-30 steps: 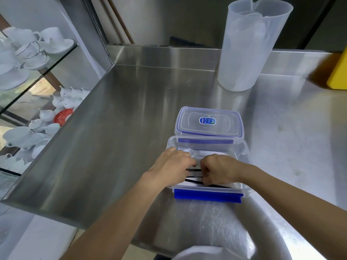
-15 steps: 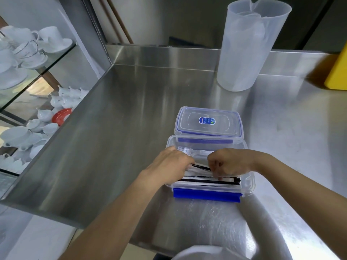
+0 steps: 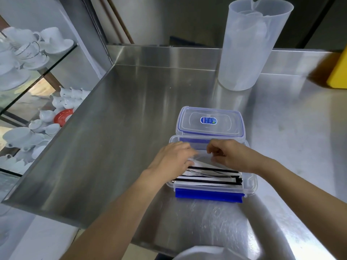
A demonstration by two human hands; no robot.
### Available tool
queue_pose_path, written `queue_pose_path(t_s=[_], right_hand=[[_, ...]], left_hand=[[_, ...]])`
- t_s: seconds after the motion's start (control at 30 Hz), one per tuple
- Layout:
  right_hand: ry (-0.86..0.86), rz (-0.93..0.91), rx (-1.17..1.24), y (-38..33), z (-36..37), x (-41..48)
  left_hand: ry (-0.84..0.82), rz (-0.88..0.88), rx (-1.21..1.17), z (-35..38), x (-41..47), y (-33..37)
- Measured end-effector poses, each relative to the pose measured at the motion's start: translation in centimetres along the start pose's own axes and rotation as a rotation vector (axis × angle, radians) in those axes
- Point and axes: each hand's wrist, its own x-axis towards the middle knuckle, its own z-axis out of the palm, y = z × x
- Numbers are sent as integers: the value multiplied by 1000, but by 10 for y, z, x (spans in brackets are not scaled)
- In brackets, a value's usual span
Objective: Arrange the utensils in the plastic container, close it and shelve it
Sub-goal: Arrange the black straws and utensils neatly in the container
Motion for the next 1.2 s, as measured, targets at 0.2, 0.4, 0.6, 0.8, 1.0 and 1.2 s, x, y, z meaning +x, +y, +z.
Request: queue_pose_path(t_s=[0.2,0.4,0.6,0.8,1.0,1.2], right_hand=[[267,-93,-332,-2,22,6],[330,-103,-505,2,31,11],[261,-76,-570,12,34,9],[231,-86,-636,15,36,9],[257,-116,-658,14,36,10],[123,-236,-292,-8,24,2]], left_hand=[[86,-72,232,5,15,1],[49,-57,283,6,24,5],[29,-67,321,10,21,14],[52,-73,336,11,22,14],[83,-49,306,10,21,12],[126,-43,230,10,19,6]])
